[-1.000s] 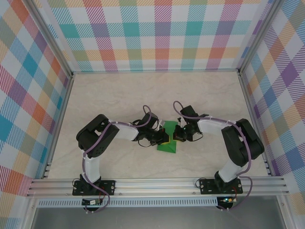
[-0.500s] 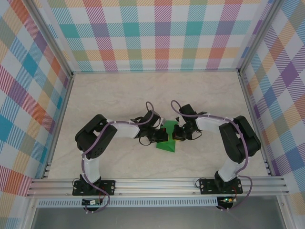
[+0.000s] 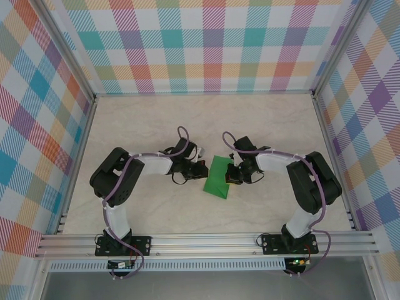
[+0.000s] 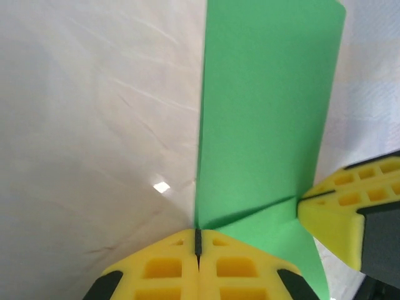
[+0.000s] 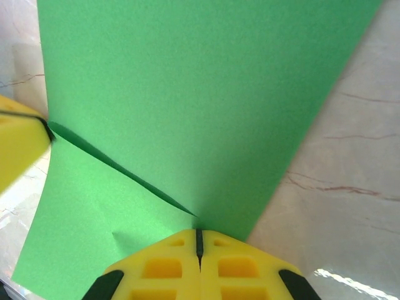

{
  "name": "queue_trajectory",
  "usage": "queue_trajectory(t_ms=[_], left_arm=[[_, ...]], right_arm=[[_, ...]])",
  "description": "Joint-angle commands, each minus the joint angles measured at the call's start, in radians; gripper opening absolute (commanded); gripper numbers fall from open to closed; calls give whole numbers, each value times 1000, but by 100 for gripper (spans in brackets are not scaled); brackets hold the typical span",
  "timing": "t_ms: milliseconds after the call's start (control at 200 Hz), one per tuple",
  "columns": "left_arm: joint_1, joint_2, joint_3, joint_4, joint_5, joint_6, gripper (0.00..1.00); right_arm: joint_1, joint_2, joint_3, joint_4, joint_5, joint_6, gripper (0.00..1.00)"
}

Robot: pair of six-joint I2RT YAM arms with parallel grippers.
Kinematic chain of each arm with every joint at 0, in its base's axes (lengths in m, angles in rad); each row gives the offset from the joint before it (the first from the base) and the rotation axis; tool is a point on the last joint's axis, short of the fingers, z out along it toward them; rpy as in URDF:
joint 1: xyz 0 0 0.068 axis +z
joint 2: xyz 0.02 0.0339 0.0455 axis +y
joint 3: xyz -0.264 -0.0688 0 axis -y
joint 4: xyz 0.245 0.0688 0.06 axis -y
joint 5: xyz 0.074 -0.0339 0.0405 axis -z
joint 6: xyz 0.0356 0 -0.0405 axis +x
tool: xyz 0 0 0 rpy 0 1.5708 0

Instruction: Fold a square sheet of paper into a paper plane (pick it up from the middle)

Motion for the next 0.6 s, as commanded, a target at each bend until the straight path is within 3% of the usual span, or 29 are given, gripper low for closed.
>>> queue_trajectory(t_ms=[0, 275, 595], left_arm=[[34, -45, 37, -80, -56, 33, 3], [-21, -125, -19, 95, 106, -99, 2], [-72, -11, 17, 93, 119, -114, 0]], right_arm=[[4, 65, -48, -82, 155, -23, 0], [5, 32, -56, -63, 125, -24, 0], [5, 33, -57, -58, 115, -33, 0]])
